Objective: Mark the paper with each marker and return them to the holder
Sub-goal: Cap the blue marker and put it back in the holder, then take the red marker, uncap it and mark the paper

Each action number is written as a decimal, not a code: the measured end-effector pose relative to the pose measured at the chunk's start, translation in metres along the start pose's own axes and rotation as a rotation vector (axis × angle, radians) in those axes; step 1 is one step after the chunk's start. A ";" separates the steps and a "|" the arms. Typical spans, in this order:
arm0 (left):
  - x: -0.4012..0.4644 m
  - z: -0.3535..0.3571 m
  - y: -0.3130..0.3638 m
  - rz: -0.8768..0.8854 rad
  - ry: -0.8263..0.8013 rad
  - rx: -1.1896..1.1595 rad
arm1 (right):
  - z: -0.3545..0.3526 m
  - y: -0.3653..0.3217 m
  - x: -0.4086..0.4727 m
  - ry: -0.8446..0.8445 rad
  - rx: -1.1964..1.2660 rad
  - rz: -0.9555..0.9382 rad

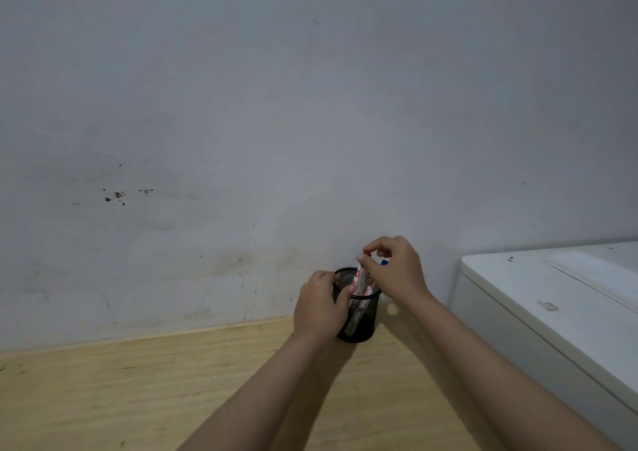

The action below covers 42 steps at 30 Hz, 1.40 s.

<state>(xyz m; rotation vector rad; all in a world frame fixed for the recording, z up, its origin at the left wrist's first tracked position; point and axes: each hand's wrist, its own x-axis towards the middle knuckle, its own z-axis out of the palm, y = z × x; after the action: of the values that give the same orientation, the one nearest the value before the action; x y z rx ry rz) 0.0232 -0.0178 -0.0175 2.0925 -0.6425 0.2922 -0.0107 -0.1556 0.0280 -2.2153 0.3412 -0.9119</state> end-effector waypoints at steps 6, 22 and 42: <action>-0.024 -0.024 0.019 -0.110 0.028 -0.203 | -0.051 -0.046 -0.040 0.006 0.370 -0.131; -0.124 -0.136 0.056 -0.258 -0.400 -0.699 | -0.077 -0.086 -0.174 -0.123 0.585 -0.094; -0.189 -0.186 0.029 -0.061 -0.231 -0.283 | -0.046 -0.124 -0.205 -0.316 0.707 0.125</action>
<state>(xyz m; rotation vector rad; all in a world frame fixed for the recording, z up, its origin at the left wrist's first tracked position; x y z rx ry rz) -0.1449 0.1849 0.0260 1.8818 -0.7097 -0.0743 -0.1924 0.0069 0.0327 -1.6178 -0.0038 -0.4923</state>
